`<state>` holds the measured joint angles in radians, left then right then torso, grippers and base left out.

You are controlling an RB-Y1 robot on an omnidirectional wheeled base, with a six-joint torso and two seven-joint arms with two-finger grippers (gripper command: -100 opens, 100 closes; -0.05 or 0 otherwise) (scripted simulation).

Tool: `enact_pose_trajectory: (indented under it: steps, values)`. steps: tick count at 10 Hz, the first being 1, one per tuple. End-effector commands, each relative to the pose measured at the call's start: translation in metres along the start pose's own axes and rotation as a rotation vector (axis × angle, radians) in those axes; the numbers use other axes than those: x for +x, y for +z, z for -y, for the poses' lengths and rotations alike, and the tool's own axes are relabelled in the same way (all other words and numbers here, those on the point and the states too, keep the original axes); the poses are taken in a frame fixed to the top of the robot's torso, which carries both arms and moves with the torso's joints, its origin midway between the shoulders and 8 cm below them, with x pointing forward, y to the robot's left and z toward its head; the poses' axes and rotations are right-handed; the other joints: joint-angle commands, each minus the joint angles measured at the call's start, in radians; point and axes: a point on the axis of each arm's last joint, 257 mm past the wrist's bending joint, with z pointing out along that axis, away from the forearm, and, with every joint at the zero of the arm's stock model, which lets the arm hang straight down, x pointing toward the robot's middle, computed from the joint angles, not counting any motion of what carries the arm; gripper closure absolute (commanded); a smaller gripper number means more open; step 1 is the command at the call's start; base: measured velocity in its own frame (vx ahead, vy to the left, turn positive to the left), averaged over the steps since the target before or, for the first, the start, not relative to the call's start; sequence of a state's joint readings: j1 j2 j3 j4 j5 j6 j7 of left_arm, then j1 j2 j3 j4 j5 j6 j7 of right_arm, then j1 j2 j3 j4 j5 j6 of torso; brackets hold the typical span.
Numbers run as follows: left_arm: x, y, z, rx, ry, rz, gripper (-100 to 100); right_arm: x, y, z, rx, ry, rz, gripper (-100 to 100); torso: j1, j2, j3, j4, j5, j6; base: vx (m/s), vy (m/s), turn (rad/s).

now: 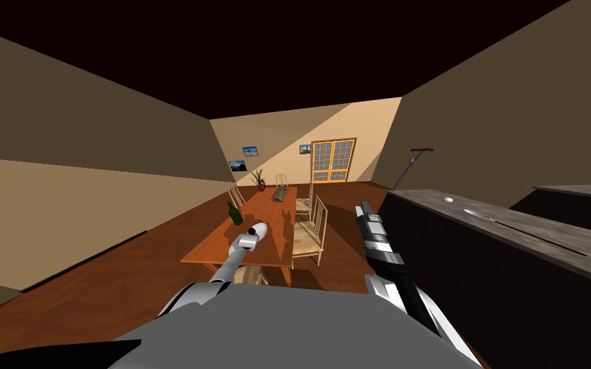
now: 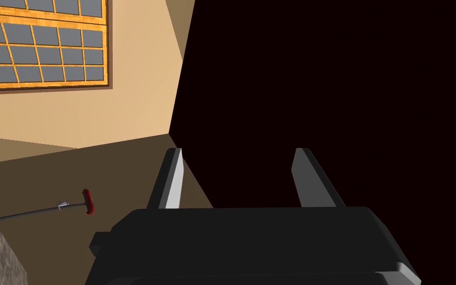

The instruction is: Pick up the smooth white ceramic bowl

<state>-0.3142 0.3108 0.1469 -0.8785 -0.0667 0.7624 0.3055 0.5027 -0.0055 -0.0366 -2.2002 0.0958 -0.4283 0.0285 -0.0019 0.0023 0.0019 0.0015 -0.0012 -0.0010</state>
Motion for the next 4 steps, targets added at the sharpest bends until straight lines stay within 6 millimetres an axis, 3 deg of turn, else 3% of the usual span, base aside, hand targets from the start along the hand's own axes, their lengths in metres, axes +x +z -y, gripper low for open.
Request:
enact_pose_trajectory:
  steps: [1,3,4]
  values:
    - [0.0011,-0.0048,0.0067,-0.002,-0.003,0.002,100,0.0,0.0,0.0,0.0,0.0,0.0,0,0.0,0.0,0.0,0.0,0.0,0.0,-0.07,-0.023,-0.026]
    - [0.0023,-0.0056,0.0085,-0.001,-0.004,0.001,100,0.0,0.0,0.0,0.0,0.0,0.0,0,-0.001,0.003,0.002,0.001,-0.001,0.0,-0.05,-0.008,-0.009]
    - [0.0023,-0.0059,0.0082,-0.004,-0.004,0.002,0,0.0,0.0,0.0,0.0,0.0,0.0,0,0.0,0.002,0.001,0.001,-0.001,-0.001,-0.006,-0.001,0.002]
